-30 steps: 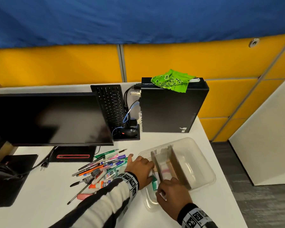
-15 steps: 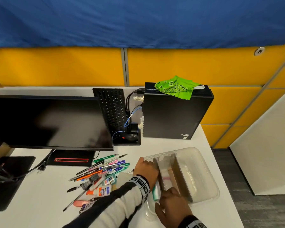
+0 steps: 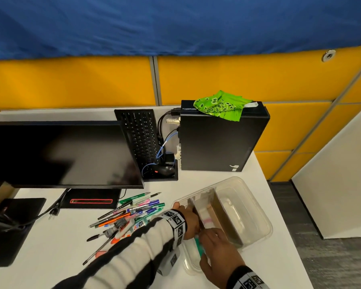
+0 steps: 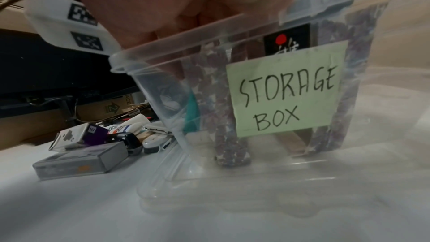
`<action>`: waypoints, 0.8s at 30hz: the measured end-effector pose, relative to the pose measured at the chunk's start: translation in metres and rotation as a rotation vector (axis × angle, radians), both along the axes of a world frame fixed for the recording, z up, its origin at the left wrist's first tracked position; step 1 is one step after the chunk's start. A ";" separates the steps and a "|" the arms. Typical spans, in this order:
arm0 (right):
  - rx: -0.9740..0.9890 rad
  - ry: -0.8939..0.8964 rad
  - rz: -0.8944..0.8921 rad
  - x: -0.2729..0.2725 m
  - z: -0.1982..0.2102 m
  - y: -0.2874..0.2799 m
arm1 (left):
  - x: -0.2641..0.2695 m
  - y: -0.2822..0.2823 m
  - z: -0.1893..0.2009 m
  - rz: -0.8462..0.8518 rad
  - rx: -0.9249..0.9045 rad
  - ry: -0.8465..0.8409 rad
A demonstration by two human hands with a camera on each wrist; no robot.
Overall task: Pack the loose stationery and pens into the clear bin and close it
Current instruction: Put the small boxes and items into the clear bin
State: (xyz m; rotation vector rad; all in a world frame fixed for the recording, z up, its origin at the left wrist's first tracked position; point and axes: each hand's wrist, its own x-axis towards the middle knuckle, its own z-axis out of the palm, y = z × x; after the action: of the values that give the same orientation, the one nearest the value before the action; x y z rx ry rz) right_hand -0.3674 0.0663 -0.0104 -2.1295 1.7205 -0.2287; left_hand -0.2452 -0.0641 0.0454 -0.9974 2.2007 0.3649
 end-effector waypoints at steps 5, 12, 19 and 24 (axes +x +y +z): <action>0.051 0.073 -0.008 0.008 0.001 -0.001 | 0.012 -0.001 0.005 -0.038 0.037 -0.032; 0.038 0.219 0.043 0.011 0.012 -0.005 | 0.024 -0.001 0.005 -0.027 0.027 0.071; -0.252 0.169 0.174 -0.004 0.002 0.002 | 0.023 0.000 -0.013 0.007 -0.057 0.074; -0.208 0.145 0.165 -0.005 -0.001 0.004 | 0.021 0.005 -0.011 -0.086 -0.089 0.052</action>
State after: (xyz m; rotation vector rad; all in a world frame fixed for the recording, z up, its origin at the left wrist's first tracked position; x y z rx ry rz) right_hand -0.3720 0.0708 -0.0114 -2.4816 1.6485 -0.2194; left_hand -0.2242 -0.0586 0.0342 -0.9466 2.3156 0.2585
